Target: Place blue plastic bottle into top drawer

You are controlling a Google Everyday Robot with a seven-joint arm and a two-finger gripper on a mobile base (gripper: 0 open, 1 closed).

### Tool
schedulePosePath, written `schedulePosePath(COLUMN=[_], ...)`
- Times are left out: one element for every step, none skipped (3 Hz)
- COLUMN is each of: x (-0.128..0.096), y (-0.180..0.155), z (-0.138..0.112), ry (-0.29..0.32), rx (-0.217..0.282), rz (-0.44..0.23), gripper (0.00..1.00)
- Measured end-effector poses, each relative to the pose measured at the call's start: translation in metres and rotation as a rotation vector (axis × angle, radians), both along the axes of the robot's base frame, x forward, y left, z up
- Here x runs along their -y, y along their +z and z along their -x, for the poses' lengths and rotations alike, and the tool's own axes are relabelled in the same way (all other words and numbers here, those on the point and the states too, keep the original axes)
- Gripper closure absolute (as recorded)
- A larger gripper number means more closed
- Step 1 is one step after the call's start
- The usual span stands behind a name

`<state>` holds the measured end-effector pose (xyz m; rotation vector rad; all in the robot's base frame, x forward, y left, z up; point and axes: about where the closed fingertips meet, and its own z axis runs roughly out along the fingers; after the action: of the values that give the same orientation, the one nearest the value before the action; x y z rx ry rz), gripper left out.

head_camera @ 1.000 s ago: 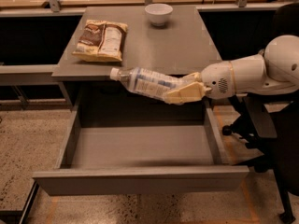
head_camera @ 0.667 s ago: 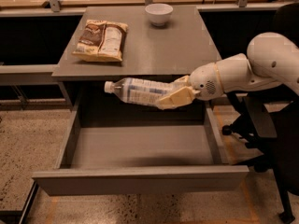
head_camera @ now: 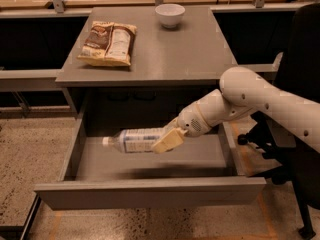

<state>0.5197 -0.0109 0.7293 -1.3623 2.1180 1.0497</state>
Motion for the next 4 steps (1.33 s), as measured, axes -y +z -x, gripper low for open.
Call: schedulePosePath(x=[-0.006,0.000,0.006,0.005], y=[-0.051,-0.089,-0.110,-0.111], z=[0.020,0.022,0.026,0.026], ry=[-0.013,-0.095,-0.151,-0.154], rx=[-0.047,-0.064,-0.085,-0.086], rz=[0.071,0.113,0.125,0.125], gripper=[0.51,0.28,0.04,0.00])
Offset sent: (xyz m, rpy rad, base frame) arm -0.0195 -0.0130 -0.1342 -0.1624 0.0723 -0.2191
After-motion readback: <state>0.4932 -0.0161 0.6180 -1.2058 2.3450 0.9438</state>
